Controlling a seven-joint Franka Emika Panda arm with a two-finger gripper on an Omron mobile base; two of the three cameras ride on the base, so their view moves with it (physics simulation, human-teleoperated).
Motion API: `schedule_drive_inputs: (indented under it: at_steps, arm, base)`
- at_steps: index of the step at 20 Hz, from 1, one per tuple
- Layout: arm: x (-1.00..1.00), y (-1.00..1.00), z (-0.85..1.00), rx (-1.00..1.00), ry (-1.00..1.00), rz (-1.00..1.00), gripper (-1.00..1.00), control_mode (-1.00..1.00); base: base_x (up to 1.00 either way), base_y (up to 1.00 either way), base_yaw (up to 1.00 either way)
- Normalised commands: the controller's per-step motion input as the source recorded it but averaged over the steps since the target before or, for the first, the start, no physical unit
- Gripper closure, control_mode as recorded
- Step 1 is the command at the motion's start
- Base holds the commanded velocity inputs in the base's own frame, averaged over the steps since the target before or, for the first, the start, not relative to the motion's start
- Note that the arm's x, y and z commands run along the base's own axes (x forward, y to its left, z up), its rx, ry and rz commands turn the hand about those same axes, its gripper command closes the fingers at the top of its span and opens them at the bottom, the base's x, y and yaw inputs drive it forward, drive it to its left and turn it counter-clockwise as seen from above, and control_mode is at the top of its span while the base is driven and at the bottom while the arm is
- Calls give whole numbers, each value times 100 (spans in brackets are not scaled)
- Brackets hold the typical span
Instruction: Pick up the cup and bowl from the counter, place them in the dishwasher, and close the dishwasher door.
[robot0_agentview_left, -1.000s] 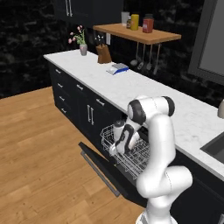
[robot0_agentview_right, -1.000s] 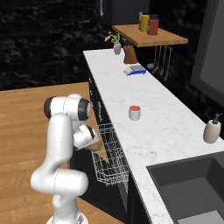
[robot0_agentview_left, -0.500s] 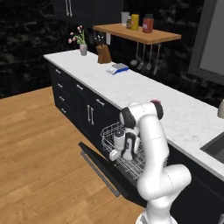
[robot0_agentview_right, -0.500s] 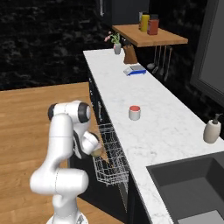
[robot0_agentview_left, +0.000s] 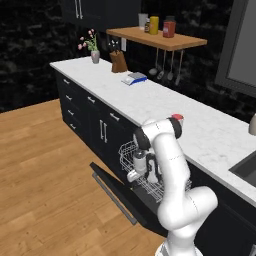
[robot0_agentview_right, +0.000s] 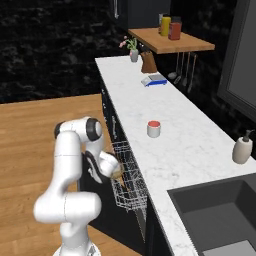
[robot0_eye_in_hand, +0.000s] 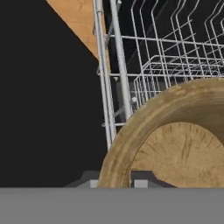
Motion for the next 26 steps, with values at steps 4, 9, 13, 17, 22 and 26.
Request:
schedule_drive_inputs:
  at_steps: [4,9,13,17,22,26]
  arm:
    - [-15,0,72,1,-25,0,100,-100]
    - [16,0,-14,0,-9,0,100,-100]
    - [13,-26,-65,1,0,0,100,-100]
    - [8,-64,-25,8,0,0,100,-100]
    - [4,-47,-16,20,11,-1,100,-100]
    - [-22,-6,-31,26,28,1,100,-100]
  base:
    - [0,0,0]
    - [0,0,0]
    - [0,0,0]
    - [0,0,0]
    - [0,0,0]
    - [0,0,0]
